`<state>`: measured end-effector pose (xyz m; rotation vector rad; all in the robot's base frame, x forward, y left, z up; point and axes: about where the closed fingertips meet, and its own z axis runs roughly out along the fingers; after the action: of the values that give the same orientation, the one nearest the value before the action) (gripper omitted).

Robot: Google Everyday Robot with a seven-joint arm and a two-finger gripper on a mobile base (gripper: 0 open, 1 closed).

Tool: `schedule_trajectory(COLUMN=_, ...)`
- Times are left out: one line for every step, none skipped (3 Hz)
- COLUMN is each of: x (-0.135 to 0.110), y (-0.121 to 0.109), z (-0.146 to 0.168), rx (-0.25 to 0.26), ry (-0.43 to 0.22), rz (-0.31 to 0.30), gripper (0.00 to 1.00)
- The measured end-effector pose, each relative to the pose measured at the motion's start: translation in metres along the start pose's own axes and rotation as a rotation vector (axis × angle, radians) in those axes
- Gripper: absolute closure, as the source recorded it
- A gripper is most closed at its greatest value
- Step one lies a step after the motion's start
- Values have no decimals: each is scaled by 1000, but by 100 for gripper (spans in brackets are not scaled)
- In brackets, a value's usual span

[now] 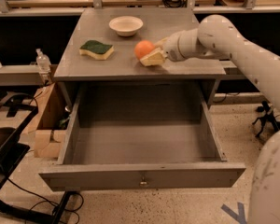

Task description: Pick orange from top drawer and place on counter

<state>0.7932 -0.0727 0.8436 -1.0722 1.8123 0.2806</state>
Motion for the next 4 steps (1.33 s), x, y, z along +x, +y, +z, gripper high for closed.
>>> schedule_trajectory(x=19, y=0, z=2, rx=0, ry=12, rz=23, gripper=100)
schedule_trajectory(x=17, y=-1, z=0, rx=0, ry=12, rz=23, gripper=84)
schedule_trajectory(x=17, y=-1, z=0, rx=0, ry=12, rz=23, gripper=61)
schedule_trajectory(x=17, y=-1, z=0, rx=0, ry=12, rz=23, gripper=37)
